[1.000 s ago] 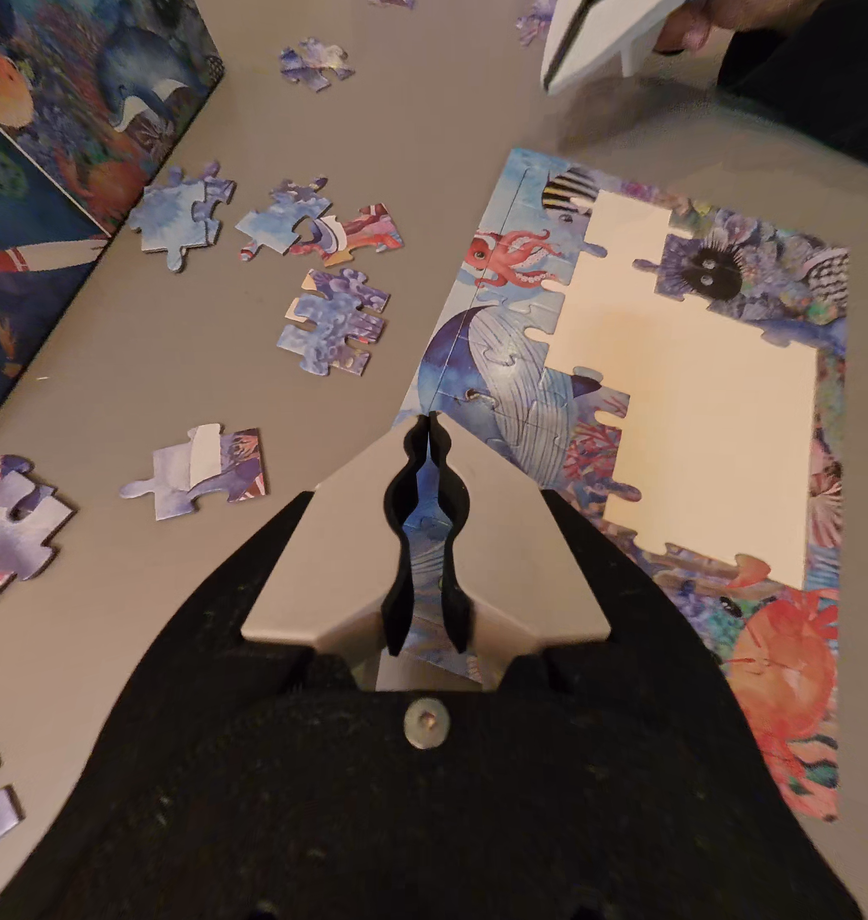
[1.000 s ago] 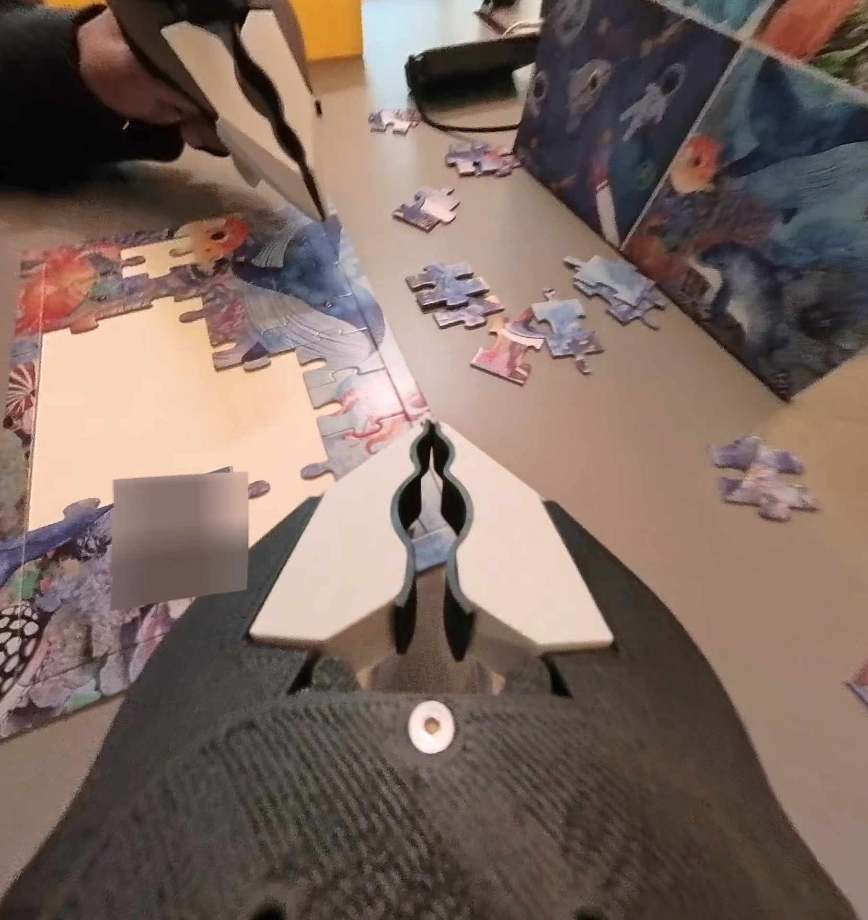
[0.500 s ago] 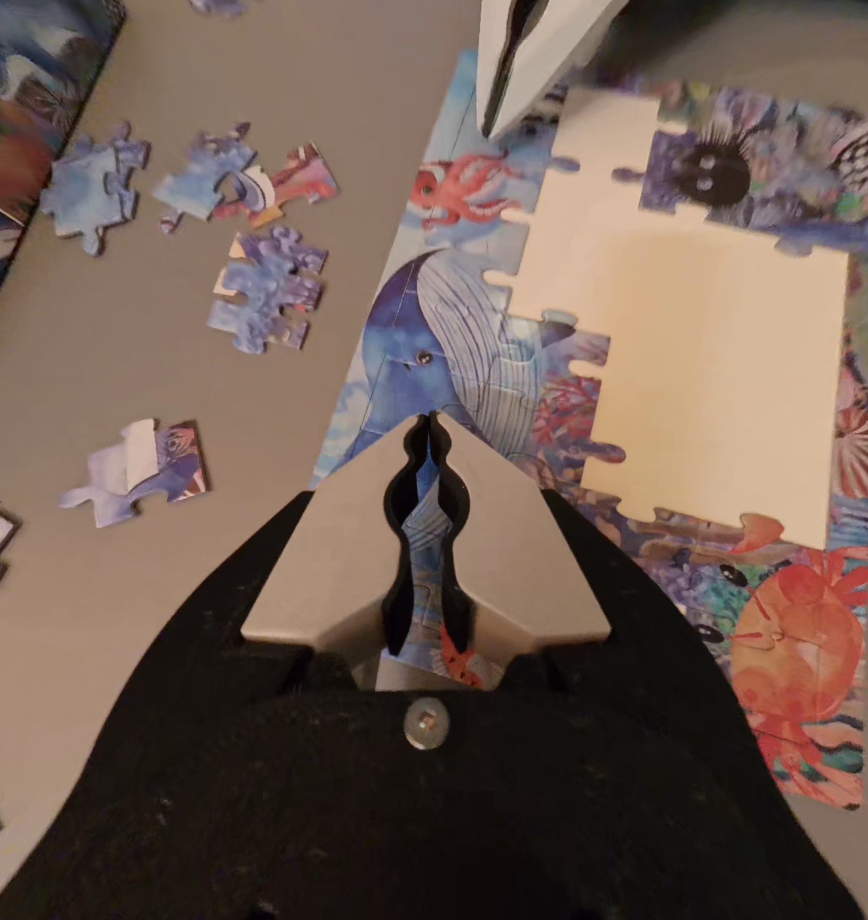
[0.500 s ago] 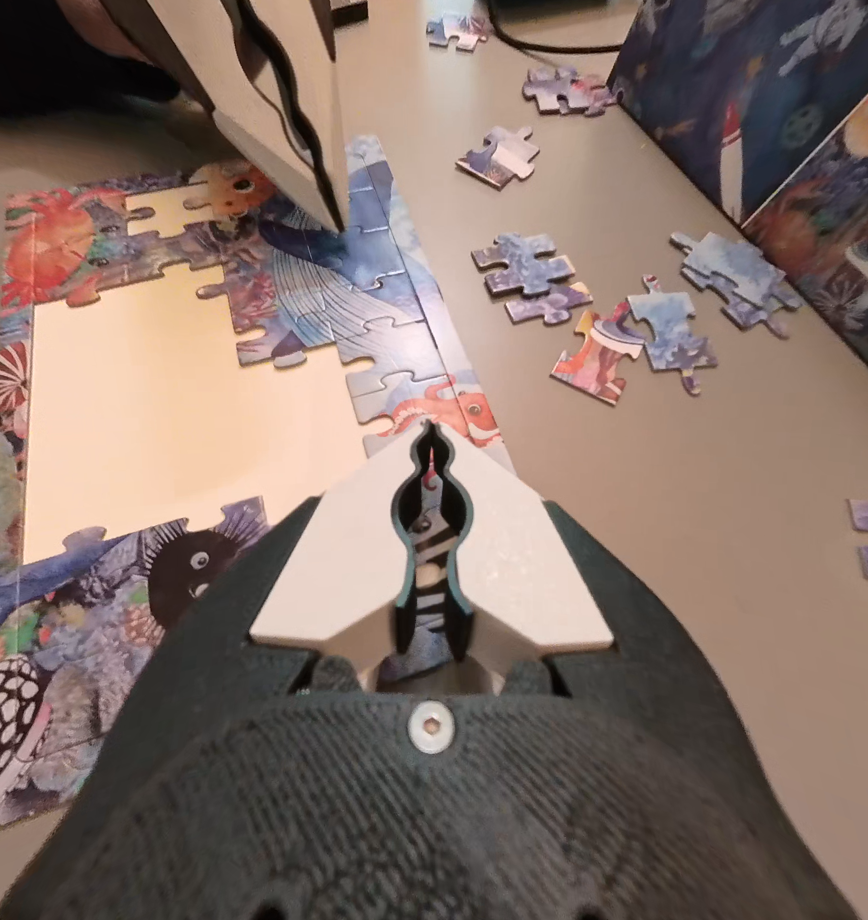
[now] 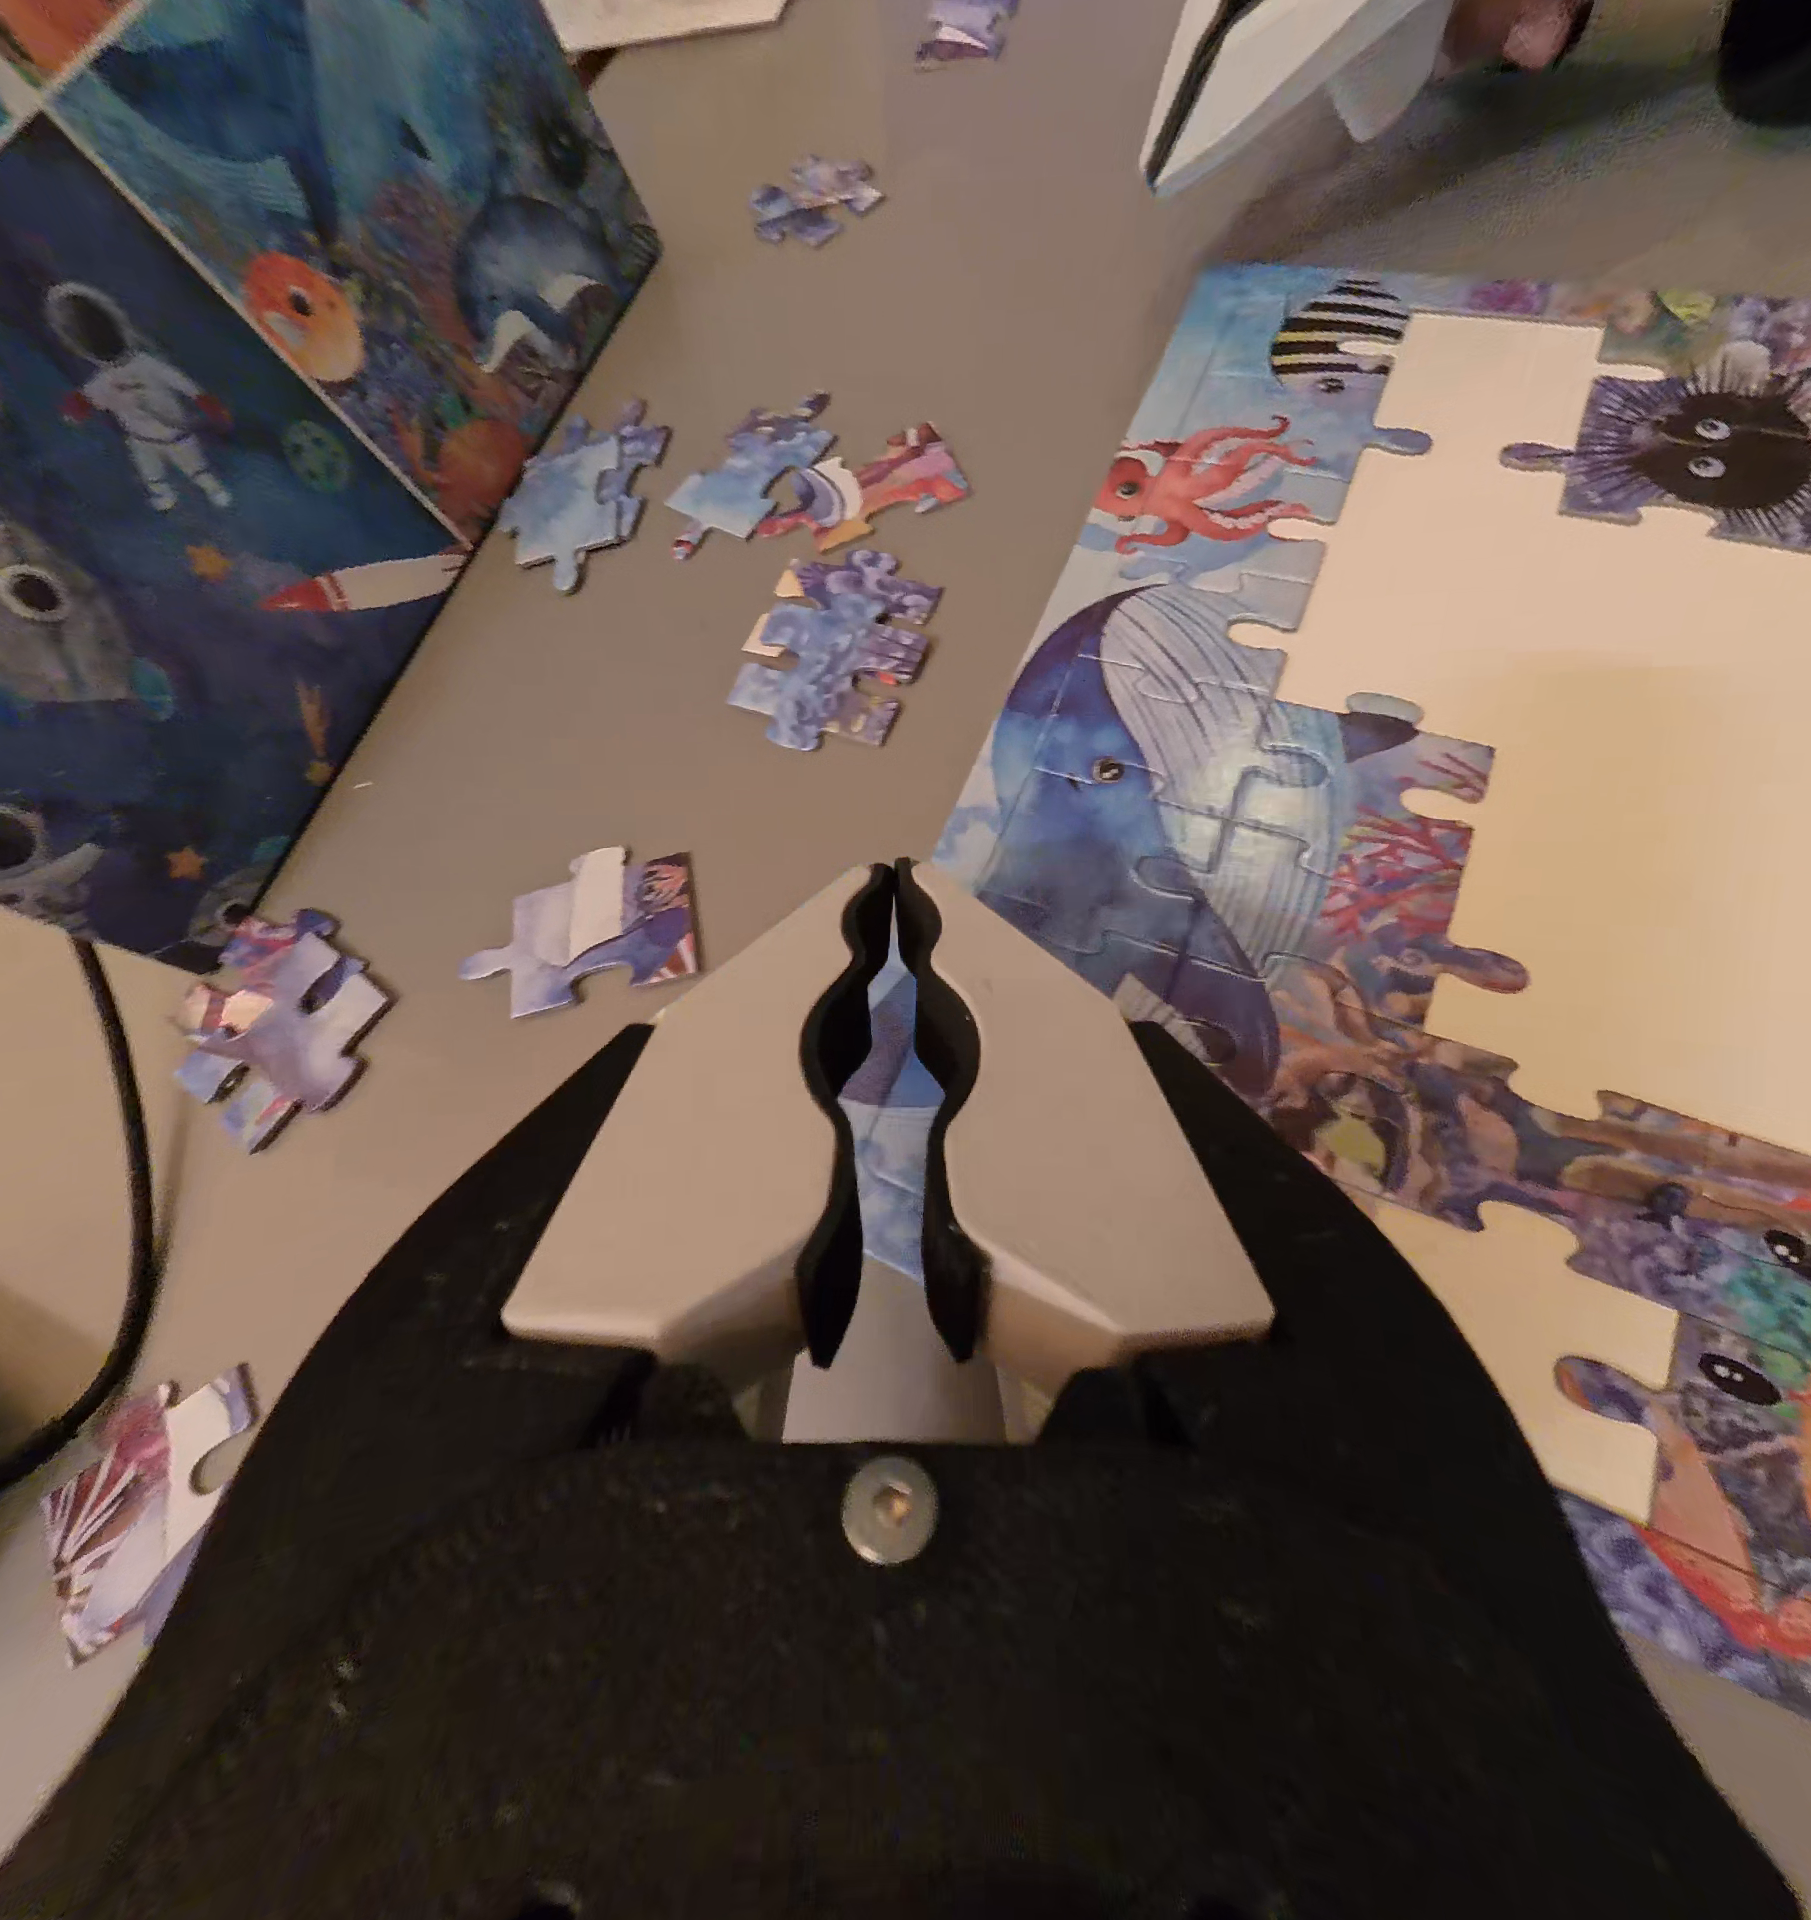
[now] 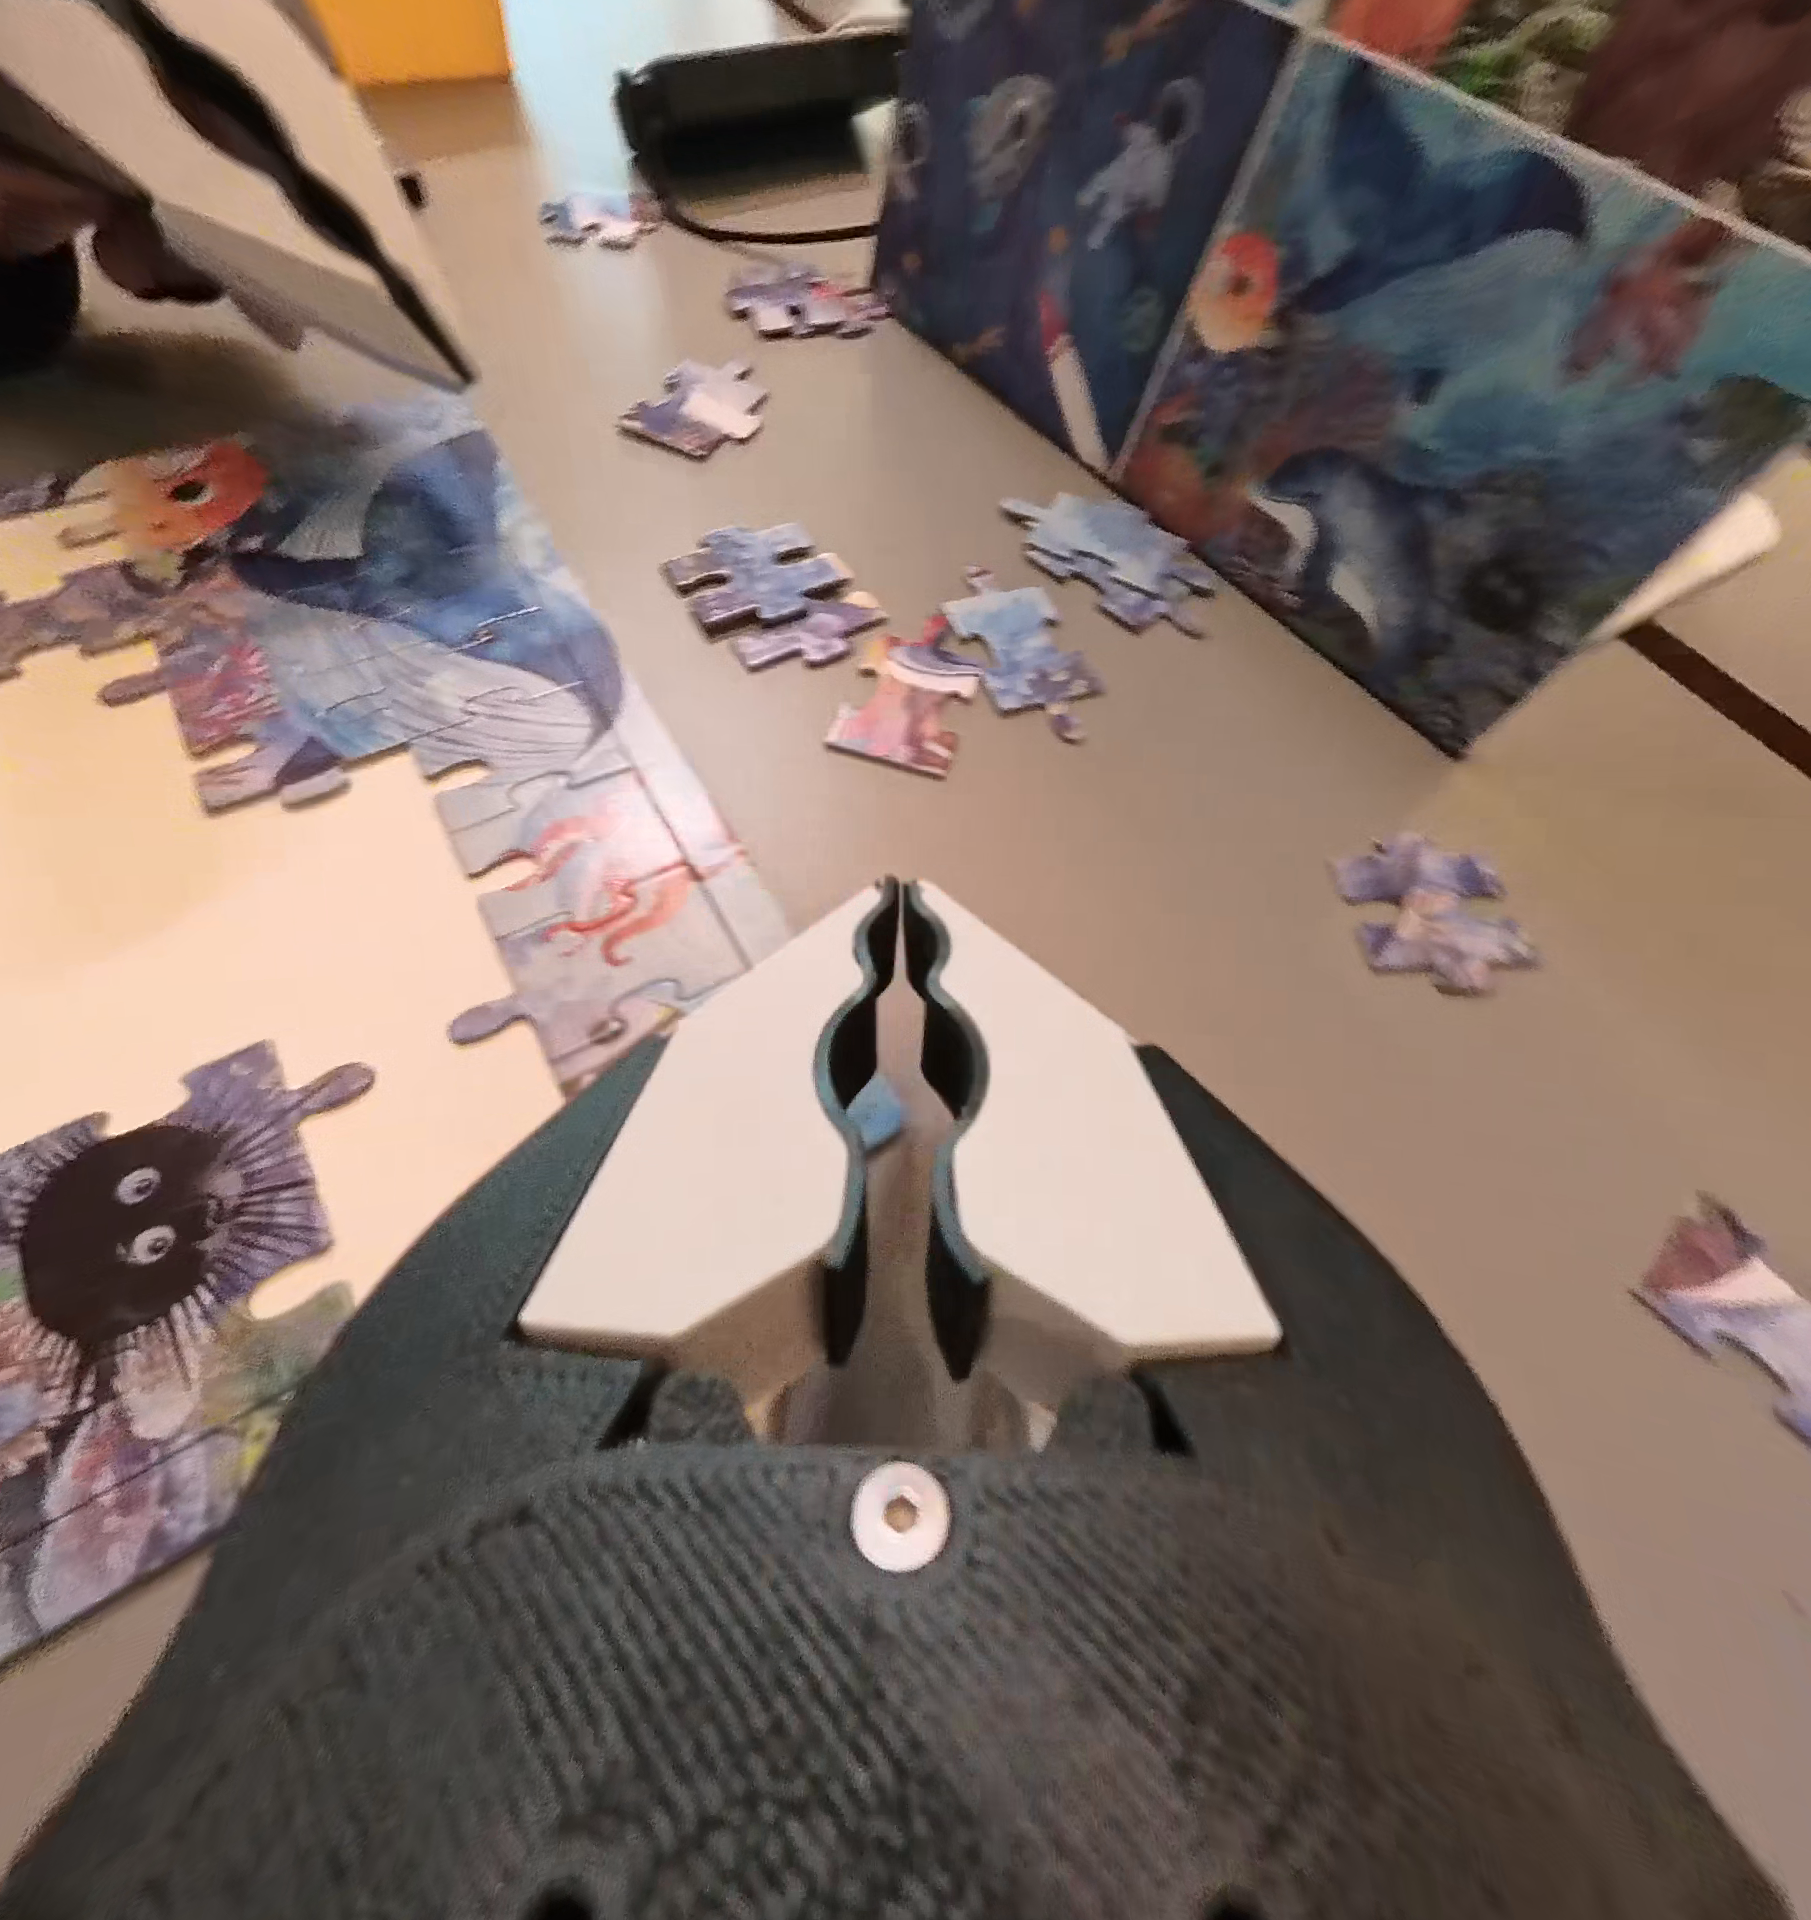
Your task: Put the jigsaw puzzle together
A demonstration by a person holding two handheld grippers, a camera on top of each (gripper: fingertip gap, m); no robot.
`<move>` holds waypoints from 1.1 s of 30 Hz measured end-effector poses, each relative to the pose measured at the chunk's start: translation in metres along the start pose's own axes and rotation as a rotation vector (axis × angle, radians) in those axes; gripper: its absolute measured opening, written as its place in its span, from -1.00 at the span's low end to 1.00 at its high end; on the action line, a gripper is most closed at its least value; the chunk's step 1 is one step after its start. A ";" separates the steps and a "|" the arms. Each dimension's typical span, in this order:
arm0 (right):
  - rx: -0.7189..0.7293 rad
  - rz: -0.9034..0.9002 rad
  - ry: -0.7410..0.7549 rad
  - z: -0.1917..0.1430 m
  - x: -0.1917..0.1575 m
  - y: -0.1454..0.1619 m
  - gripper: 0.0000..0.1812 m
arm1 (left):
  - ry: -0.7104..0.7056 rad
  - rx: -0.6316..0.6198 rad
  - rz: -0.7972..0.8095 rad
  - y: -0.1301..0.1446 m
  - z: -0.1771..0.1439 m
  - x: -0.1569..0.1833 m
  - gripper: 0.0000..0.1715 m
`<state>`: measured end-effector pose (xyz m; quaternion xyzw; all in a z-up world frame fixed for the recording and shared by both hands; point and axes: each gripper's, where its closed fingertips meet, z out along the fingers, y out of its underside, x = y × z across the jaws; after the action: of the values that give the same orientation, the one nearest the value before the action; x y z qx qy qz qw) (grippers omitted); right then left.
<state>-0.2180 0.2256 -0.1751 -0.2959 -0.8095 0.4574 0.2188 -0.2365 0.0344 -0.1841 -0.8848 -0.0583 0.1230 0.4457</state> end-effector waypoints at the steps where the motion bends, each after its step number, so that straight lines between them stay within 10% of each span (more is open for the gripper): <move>1: 0.014 0.031 0.016 -0.004 0.008 0.001 -1.00 | -0.014 0.003 -0.008 0.001 -0.002 -0.005 -1.00; 25: -0.079 0.008 0.101 0.013 0.013 0.011 -0.54 | -0.089 0.055 -0.128 0.007 -0.005 -0.034 -0.64; 33: 0.002 0.131 0.058 0.003 0.017 0.003 -0.38 | -0.169 0.118 -0.183 0.003 -0.018 -0.055 -0.20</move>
<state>-0.2310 0.2363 -0.1773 -0.3612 -0.7813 0.4628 0.2121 -0.2848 0.0068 -0.1671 -0.8346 -0.1686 0.1590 0.4998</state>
